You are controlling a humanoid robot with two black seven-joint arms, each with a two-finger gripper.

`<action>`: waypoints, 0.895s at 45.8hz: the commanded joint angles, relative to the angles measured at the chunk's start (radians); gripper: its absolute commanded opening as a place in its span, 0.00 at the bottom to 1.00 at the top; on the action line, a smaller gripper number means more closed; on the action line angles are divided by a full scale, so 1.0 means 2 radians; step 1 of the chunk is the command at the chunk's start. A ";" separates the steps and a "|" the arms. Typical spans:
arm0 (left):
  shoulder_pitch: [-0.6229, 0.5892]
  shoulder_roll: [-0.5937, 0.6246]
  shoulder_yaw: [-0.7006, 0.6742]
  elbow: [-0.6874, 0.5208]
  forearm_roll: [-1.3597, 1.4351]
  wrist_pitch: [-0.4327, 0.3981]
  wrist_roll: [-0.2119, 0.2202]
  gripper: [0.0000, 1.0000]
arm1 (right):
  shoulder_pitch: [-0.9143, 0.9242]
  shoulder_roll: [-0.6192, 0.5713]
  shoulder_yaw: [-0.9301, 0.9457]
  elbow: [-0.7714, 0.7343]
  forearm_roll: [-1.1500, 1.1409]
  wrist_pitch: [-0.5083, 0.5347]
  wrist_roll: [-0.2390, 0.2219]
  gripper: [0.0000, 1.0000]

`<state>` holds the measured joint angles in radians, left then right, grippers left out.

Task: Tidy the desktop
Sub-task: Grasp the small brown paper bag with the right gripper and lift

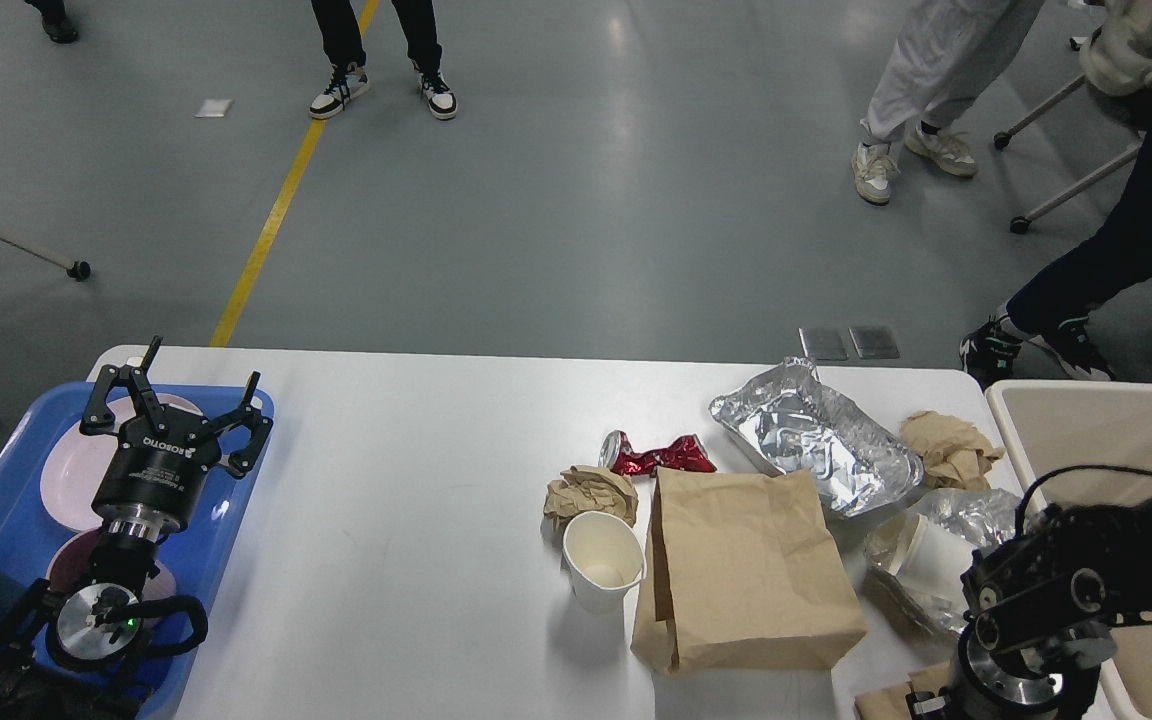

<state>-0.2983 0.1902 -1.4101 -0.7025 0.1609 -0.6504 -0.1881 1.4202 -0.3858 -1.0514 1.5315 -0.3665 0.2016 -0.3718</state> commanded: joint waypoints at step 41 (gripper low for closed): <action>0.000 0.000 0.000 0.000 0.000 0.000 0.000 0.96 | 0.496 -0.018 -0.188 0.051 0.249 0.297 0.001 0.00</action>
<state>-0.2979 0.1902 -1.4097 -0.7025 0.1608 -0.6504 -0.1872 2.3794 -0.4255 -1.4178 1.6441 0.1179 0.7941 -0.3696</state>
